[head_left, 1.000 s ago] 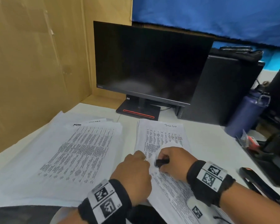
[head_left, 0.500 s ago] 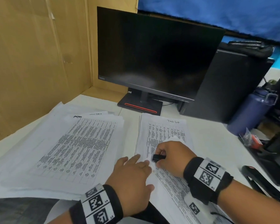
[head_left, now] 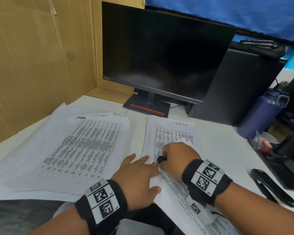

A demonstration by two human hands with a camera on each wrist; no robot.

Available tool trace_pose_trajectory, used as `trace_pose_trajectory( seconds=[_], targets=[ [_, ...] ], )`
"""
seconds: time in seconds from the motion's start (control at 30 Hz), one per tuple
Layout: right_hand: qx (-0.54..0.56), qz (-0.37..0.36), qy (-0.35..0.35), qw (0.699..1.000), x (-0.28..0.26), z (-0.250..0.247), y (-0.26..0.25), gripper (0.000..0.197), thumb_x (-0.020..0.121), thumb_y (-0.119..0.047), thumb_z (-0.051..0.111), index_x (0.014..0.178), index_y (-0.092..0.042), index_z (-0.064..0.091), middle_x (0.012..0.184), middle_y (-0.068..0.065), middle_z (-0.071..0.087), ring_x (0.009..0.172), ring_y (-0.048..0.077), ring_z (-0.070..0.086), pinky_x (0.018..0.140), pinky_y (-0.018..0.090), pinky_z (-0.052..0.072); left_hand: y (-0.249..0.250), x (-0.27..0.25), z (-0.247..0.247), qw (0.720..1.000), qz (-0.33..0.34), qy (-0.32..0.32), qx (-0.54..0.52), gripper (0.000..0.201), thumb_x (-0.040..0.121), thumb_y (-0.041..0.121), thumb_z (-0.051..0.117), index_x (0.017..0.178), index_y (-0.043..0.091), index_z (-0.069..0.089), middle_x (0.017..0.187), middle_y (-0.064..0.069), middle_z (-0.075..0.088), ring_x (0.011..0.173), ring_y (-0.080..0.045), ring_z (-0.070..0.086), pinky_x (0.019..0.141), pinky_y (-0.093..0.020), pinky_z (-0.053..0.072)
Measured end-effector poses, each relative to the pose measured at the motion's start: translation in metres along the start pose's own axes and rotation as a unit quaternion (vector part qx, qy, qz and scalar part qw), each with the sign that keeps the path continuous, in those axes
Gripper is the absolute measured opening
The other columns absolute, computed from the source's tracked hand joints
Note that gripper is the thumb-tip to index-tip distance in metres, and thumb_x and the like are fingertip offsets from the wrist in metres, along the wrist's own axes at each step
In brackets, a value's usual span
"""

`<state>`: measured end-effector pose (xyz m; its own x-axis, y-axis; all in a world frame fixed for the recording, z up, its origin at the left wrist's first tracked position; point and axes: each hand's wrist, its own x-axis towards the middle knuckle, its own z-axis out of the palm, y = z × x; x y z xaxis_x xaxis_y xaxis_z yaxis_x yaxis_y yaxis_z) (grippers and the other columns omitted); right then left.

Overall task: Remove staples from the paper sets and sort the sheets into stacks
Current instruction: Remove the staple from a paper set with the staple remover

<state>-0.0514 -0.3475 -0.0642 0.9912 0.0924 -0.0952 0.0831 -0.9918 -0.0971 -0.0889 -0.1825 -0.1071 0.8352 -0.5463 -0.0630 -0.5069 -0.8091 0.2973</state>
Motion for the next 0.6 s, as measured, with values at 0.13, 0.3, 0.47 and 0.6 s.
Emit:
trace_pose_trajectory(
  seconds=[0.13,0.3,0.47,0.6],
  targets=[
    [0.053,0.034,-0.023,0.998,0.004,-0.002,0.002,0.014,0.086,-0.034,0.068,0.087,-0.020,0.071,0.084,-0.001,0.071,0.078,0.017,0.067,0.076,0.034,0.059,-0.001,0.000,0.002,1.000,-0.004,0.002,0.010,0.060,0.098,0.055,0.046,0.153,0.032,0.040,0.168,0.018,0.020,0.158,-0.008,0.004,0.127,-0.042,-0.011],
    [0.104,0.051,-0.083,0.990,0.018,0.006,0.004,0.020,0.095,-0.030,0.059,0.086,-0.011,0.061,0.083,0.003,0.064,0.076,0.019,0.061,0.066,0.029,0.050,-0.001,0.001,0.002,0.999,-0.011,0.003,0.031,0.061,0.097,0.058,0.045,0.152,0.033,0.041,0.167,0.020,0.023,0.158,-0.010,0.005,0.127,-0.047,-0.012],
    [0.035,0.024,-0.103,0.994,0.014,0.016,-0.001,0.033,0.100,-0.024,0.051,0.129,-0.010,0.044,0.127,0.011,0.047,0.119,0.030,0.047,0.095,0.039,0.044,-0.001,0.002,0.003,1.000,-0.016,0.008,0.023,0.059,0.095,0.059,0.047,0.149,0.034,0.045,0.165,0.022,0.028,0.158,-0.009,0.006,0.126,-0.047,-0.013],
    [0.087,0.010,-0.110,0.990,0.016,0.016,0.004,0.026,0.101,-0.027,0.051,0.120,-0.010,0.050,0.110,0.008,0.057,0.094,0.023,0.054,0.071,0.031,0.043,-0.003,0.003,0.005,1.000,-0.018,0.010,0.013,0.058,0.093,0.059,0.049,0.146,0.034,0.048,0.163,0.023,0.030,0.158,-0.009,0.008,0.126,-0.047,-0.013]
  ],
)
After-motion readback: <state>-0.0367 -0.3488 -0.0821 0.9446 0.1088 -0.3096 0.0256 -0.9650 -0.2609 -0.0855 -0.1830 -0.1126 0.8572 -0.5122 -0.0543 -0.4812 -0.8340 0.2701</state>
